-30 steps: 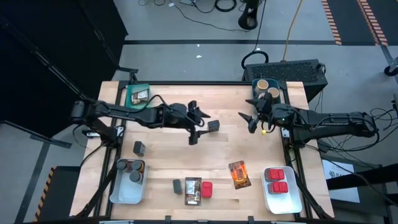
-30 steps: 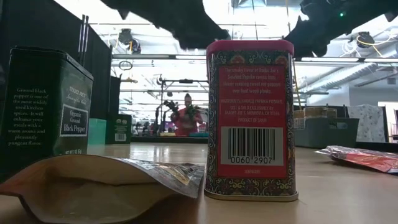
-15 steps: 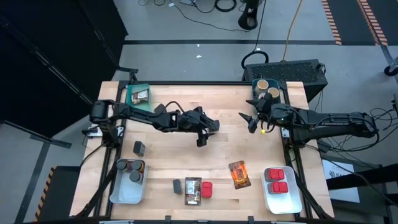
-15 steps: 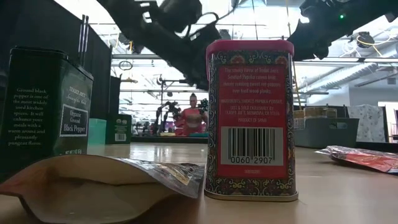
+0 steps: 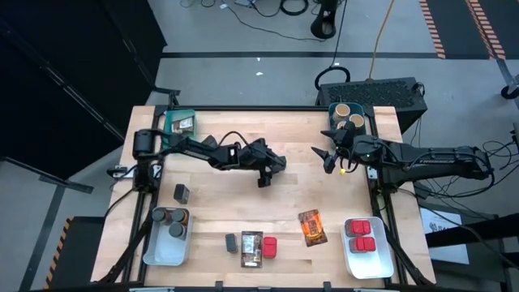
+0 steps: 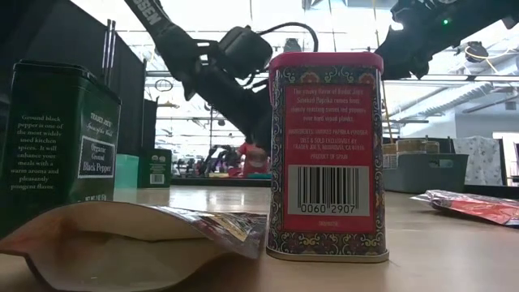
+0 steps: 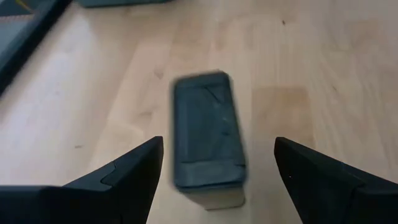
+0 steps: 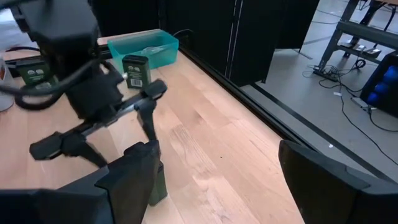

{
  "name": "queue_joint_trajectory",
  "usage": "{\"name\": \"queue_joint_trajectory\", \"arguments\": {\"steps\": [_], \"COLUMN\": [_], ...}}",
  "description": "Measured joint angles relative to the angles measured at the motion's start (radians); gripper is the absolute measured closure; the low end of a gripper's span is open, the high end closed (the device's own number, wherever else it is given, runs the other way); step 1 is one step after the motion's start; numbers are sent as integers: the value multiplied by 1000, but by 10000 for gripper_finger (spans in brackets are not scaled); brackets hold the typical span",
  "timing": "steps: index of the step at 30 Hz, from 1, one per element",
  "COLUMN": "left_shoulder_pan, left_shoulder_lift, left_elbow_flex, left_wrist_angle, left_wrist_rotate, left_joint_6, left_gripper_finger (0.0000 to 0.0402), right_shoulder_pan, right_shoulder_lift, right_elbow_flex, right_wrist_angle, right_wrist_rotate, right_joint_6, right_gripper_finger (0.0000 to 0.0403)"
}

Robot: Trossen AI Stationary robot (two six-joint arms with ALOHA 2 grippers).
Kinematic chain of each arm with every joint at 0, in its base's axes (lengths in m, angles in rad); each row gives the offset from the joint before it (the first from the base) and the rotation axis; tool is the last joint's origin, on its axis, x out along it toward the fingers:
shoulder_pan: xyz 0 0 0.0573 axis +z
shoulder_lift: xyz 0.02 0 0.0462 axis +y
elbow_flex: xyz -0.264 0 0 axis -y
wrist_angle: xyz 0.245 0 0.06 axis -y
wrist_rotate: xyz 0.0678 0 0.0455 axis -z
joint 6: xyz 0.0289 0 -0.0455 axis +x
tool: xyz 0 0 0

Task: Sort spices by type
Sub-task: Put the top right black seasoning can into the gray bin

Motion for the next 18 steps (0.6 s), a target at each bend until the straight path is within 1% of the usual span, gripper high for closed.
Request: {"name": "queue_joint_trajectory", "arguments": {"steps": [3,6,8,10,12,14,18], "left_shoulder_pan": [1,-3,-7,-8,-8,-14,-43], "left_shoulder_lift": [19,25,25,17,4,-24,-131], "left_elbow_flex": [0,0,0,0,0,0,0], "left_wrist_angle": [28,39,40,32,20,-1,-97], "left_wrist_rotate": [10,12,12,5,-29,-63,-62], "left_joint_6": [12,33,40,40,39,40,40], "left_gripper_finger": [102,132,169,222,276,274,274], "right_shoulder_pan": [0,0,0,0,0,0,1], "right_shoulder_lift": [0,0,0,0,0,0,0], "right_elbow_flex": [0,0,0,0,0,0,0], "right_wrist_angle": [0,0,0,2,11,33,109], "right_wrist_rotate": [0,1,1,1,1,2,2], "right_joint_6": [0,-2,-3,-4,-8,-24,-60], "right_gripper_finger": [90,90,90,90,90,90,90]}}
